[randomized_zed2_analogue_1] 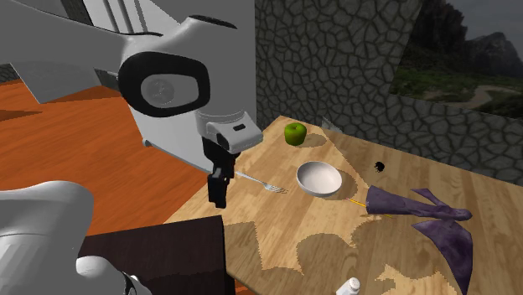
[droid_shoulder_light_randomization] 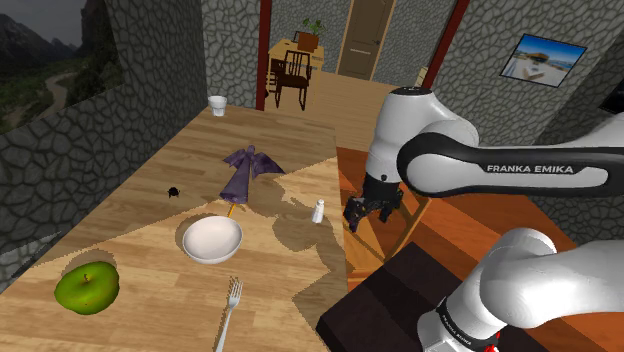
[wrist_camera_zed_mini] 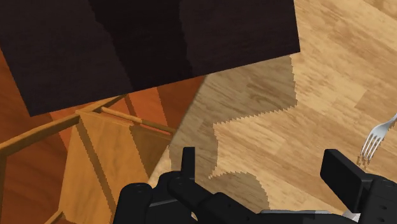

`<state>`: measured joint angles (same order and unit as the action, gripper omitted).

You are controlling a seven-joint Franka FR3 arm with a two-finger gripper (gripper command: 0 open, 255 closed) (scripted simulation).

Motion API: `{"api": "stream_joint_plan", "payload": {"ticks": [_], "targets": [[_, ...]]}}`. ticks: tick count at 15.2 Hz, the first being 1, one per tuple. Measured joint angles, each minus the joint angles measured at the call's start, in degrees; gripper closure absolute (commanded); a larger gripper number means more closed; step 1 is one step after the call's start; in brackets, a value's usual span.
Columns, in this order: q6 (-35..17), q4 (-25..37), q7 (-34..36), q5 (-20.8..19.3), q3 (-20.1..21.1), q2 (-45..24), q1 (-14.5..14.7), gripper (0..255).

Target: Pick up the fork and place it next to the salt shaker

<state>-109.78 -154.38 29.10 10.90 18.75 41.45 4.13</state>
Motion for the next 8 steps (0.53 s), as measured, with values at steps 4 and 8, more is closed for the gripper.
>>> {"api": "stream_joint_plan", "payload": {"ticks": [4,8], "targets": [[-8.26,-0.28,6.91,2.79,5.70,-6.81,0.21,0],[-16.64,0.51,14.51,3.92,11.78,-14.72,-0.48,0]]}}
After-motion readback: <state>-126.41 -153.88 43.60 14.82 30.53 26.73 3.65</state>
